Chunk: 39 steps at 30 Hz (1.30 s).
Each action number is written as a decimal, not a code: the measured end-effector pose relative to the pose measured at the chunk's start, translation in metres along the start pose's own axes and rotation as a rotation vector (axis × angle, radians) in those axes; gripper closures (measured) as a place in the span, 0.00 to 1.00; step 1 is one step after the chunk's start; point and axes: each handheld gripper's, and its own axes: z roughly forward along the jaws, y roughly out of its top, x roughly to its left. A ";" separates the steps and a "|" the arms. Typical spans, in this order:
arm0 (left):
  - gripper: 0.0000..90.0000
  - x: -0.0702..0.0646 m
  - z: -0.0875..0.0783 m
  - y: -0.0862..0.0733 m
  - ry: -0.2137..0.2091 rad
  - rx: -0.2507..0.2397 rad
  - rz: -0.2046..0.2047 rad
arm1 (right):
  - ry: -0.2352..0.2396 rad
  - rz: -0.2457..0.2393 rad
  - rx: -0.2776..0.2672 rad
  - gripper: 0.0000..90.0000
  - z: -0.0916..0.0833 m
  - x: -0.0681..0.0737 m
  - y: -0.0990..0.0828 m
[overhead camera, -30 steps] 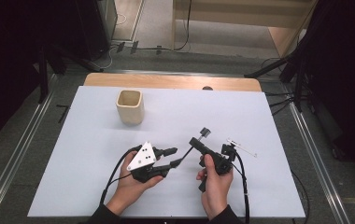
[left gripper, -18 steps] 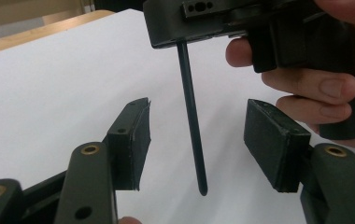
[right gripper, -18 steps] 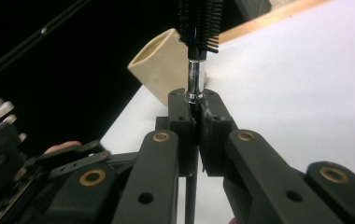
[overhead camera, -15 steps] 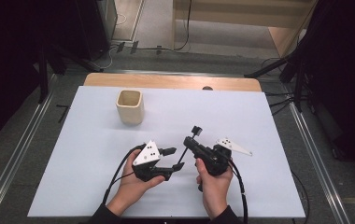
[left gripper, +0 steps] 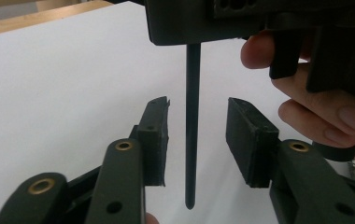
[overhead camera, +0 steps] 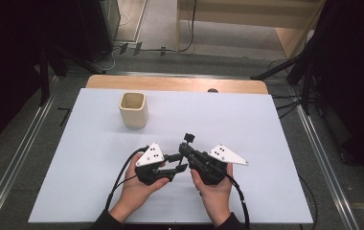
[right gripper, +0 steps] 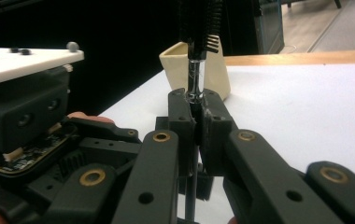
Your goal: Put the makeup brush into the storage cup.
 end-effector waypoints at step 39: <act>0.95 0.038 -0.042 0.009 0.112 -0.086 -0.068 | -0.075 -0.164 -0.013 0.03 -0.028 -0.018 0.008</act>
